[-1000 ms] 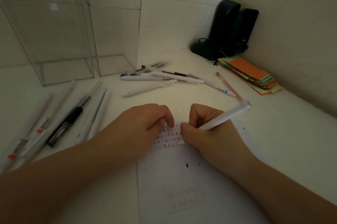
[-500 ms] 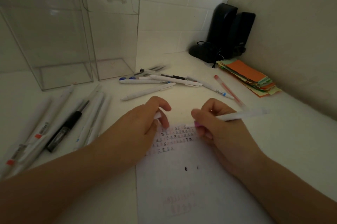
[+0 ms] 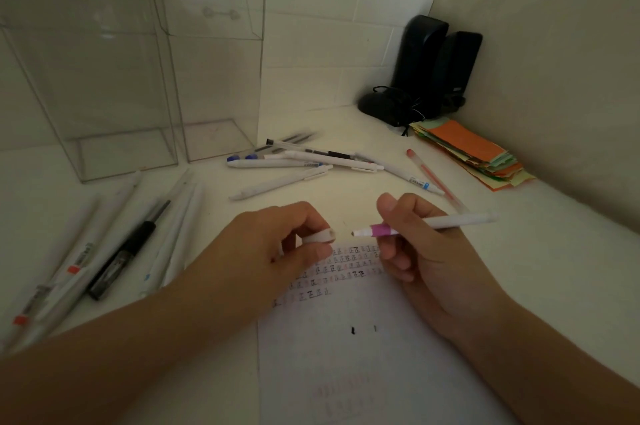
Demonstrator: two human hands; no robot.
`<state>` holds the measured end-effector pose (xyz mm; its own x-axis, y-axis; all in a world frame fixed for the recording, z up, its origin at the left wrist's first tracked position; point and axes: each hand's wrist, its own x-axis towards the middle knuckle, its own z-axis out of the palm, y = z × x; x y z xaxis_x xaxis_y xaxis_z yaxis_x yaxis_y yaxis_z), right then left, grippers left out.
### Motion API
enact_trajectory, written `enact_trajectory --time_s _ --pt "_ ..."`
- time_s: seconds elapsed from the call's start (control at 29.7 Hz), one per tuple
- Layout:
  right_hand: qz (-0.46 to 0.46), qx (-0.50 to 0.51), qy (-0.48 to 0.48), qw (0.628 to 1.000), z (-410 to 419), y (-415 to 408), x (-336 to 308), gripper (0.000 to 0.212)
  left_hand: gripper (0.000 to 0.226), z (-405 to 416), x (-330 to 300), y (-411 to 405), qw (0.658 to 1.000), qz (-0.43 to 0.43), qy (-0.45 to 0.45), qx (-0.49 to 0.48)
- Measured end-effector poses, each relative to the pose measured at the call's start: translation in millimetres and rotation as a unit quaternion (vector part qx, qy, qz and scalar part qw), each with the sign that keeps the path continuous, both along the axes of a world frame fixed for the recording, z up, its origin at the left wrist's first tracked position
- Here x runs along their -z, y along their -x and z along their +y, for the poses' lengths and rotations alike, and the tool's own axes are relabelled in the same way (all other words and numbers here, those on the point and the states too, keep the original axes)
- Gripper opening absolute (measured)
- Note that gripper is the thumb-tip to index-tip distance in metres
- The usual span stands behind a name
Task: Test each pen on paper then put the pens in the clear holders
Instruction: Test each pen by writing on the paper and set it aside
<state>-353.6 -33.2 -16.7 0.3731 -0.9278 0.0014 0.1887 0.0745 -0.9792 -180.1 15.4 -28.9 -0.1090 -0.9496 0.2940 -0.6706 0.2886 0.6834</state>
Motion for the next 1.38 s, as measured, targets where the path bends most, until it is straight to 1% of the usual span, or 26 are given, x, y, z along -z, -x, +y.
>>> enact_trajectory --time_s 0.2,0.27,0.3,0.37,0.4,0.44,0.51,0.57,0.61,0.67,0.71,0.78,0.84,0.91,1.01,1.08,1.18,1.32,1.38 --pt "0.037 -0.013 0.033 0.999 2 -1 2 0.031 0.011 1 -4 2 0.999 -0.022 0.017 0.026" --pt "0.040 -0.014 0.038 0.998 3 -2 2 0.031 0.005 -1 -2 2 0.999 -0.037 0.022 0.026" --pt "0.045 -0.017 0.043 0.998 4 -2 2 0.030 0.012 -1 -1 1 0.998 -0.042 0.030 0.026" --pt "0.071 -0.020 0.066 0.995 5 -2 2 0.025 0.037 -2 3 1 0.998 -0.038 0.045 0.030" --pt "0.083 -0.021 0.080 0.993 6 -2 2 0.024 0.044 -2 5 0 0.997 -0.040 0.051 0.031" --pt "0.092 -0.023 0.092 0.991 6 -2 3 0.023 0.045 -2 6 0 0.997 -0.046 0.056 0.036" --pt "0.096 -0.035 0.105 0.989 6 -1 4 0.022 0.041 -2 8 0 0.994 -0.063 0.075 0.038" --pt "0.074 -0.052 0.103 0.991 6 -1 3 0.021 0.040 -2 8 -1 0.992 -0.080 0.088 0.031" --pt "0.051 -0.060 0.092 0.993 6 -1 3 0.023 0.040 -2 9 -1 0.992 -0.083 0.089 0.032" --pt "0.021 -0.074 0.084 0.994 5 -1 4 0.036 0.037 -1 10 -2 0.991 -0.090 0.094 0.035" --pt "0.023 -0.076 0.095 0.992 5 -2 5 0.039 0.035 -1 9 -2 0.990 -0.096 0.100 0.037" --pt "0.031 -0.079 0.124 0.989 5 -4 8 0.038 0.032 0 9 -2 0.986 -0.104 0.122 0.036" --pt "0.033 -0.082 0.137 0.987 7 -4 8 0.037 0.027 2 9 -1 0.987 -0.094 0.126 0.040" --pt "0.043 -0.080 0.150 0.985 9 -3 7 0.037 0.024 4 8 0 0.989 -0.077 0.113 0.052" --pt "0.077 -0.071 0.164 0.981 15 -3 3 0.038 0.025 5 9 0 0.992 -0.069 0.070 0.082" --pt "0.100 -0.072 0.159 0.979 13 -5 2 0.037 0.022 3 9 2 0.994 -0.063 0.029 0.080" --pt "0.135 -0.077 0.148 0.977 7 -3 -5 0.036 0.018 0 6 5 0.997 -0.044 0.004 0.063" --pt "0.150 -0.058 0.157 0.974 0 19 -36 0.029 0.015 2 3 6 0.996 -0.058 -0.026 0.064" --pt "0.154 -0.061 0.160 0.973 1 40 -58 0.022 0.021 3 2 6 0.993 -0.101 -0.019 0.056"
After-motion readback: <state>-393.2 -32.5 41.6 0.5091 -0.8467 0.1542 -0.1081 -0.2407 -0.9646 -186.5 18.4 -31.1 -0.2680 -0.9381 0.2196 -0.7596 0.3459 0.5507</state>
